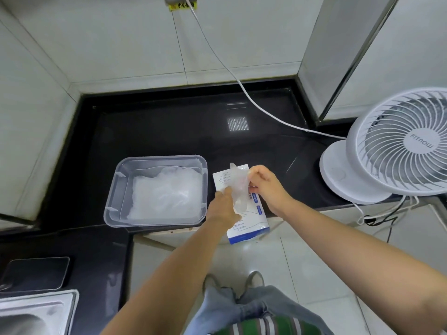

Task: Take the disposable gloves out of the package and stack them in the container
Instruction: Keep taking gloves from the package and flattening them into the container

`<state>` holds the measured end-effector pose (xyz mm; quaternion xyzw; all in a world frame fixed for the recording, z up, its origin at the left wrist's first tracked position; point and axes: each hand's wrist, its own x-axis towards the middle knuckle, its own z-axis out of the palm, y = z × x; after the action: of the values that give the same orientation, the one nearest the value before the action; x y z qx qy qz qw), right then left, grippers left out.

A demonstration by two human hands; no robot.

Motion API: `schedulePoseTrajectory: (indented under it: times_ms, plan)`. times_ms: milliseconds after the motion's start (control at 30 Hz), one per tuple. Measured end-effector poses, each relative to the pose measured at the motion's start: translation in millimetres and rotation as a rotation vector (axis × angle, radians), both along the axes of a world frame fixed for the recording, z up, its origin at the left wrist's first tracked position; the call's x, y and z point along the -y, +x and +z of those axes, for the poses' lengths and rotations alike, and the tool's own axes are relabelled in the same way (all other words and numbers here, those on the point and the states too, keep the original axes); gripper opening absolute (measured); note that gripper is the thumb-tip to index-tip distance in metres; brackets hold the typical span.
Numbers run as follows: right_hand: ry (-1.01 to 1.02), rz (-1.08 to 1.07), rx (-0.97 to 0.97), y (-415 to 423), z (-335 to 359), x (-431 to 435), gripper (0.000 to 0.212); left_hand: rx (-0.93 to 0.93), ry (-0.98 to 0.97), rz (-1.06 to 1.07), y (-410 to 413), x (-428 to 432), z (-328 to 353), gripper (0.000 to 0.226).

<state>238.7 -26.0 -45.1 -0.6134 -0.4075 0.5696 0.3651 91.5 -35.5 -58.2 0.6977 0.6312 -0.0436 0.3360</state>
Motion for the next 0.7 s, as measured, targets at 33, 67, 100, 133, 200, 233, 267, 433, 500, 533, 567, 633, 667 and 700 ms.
schedulePoseTrajectory:
  times_ms: [33,67,100,133,200,233,267,433,500,533,567,633,667,700]
  plan:
    - [0.006,-0.043,-0.020,2,2,-1,0.010,-0.016,0.000,-0.002,1,-1,0,0.074]
    - [0.018,-0.090,-0.025,4,3,-2,0.011,-0.033,0.000,-0.005,2,-1,-1,0.074]
    - [0.026,-0.135,-0.032,5,6,-2,0.011,-0.039,-0.002,-0.005,4,-1,-2,0.075]
    - [0.026,-0.186,-0.058,7,10,-2,0.011,-0.039,-0.006,-0.005,5,-1,-3,0.077]
    - [0.009,-0.266,-0.168,12,16,-5,0.009,-0.043,-0.006,-0.028,6,0,-3,0.085]
    - [0.001,-0.275,-0.191,15,18,-6,0.008,-0.051,-0.005,-0.045,6,-1,-3,0.087]
    - [-0.003,-0.278,-0.185,18,21,-7,0.007,-0.061,-0.007,-0.058,6,-1,-3,0.089]
    - [0.046,-0.369,-0.265,23,41,-16,0.011,-0.110,-0.024,-0.097,10,-3,-4,0.089]
    - [0.033,-0.344,-0.307,22,47,-18,0.011,-0.079,-0.027,-0.065,10,-6,-3,0.078]
    - [0.004,-0.315,-0.316,21,47,-18,0.012,-0.036,-0.021,-0.019,9,-8,-1,0.066]
    - [-0.038,-0.276,-0.326,21,46,-17,0.013,0.025,-0.005,0.046,9,-11,3,0.054]
    - [-0.133,-0.206,-0.329,20,41,-11,0.017,0.144,0.011,0.182,10,-19,13,0.034]
    - [-0.164,-0.177,-0.324,18,40,-8,0.018,0.168,0.011,0.216,8,-26,21,0.028]
    - [-0.186,-0.160,-0.326,20,36,-6,0.019,0.208,-0.002,0.246,11,-32,29,0.027]
